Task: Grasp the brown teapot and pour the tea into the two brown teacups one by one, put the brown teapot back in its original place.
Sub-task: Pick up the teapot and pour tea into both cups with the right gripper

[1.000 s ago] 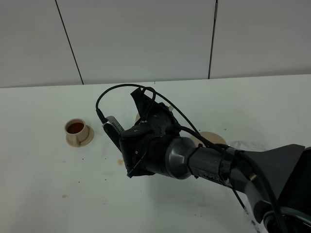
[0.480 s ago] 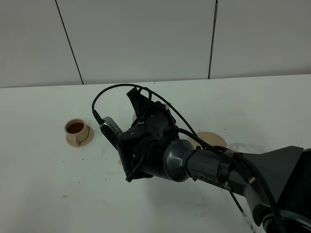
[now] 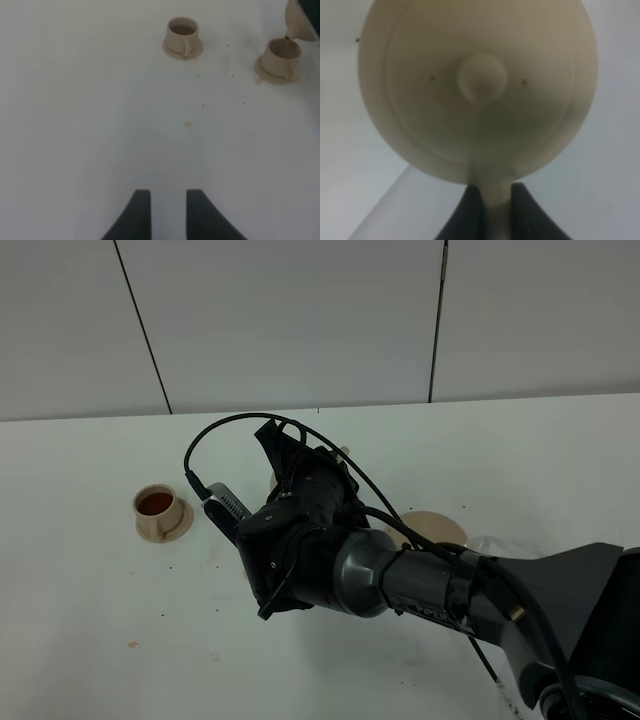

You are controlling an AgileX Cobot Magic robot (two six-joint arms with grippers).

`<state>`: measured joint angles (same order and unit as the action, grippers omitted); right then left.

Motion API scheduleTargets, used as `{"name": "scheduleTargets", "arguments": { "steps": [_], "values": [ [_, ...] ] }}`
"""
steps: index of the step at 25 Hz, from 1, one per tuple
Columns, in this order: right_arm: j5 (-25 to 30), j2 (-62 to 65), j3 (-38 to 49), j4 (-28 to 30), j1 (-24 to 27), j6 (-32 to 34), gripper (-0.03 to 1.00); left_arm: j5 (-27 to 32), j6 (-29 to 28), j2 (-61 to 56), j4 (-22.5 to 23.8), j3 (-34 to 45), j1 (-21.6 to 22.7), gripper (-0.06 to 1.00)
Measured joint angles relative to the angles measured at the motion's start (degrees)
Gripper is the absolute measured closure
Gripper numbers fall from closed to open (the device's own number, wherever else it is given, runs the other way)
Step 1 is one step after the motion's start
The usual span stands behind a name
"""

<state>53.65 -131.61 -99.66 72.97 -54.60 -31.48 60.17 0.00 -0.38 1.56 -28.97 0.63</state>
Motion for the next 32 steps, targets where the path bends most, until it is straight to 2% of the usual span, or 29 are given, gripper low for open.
{"name": "scheduleTargets", "arguments": {
  "steps": [32],
  "values": [
    [-0.4, 0.0, 0.0, 0.71, -0.53, -3.76, 0.87, 0.0, 0.0, 0.0, 0.0, 0.0, 0.0, 0.7]
  ]
}}
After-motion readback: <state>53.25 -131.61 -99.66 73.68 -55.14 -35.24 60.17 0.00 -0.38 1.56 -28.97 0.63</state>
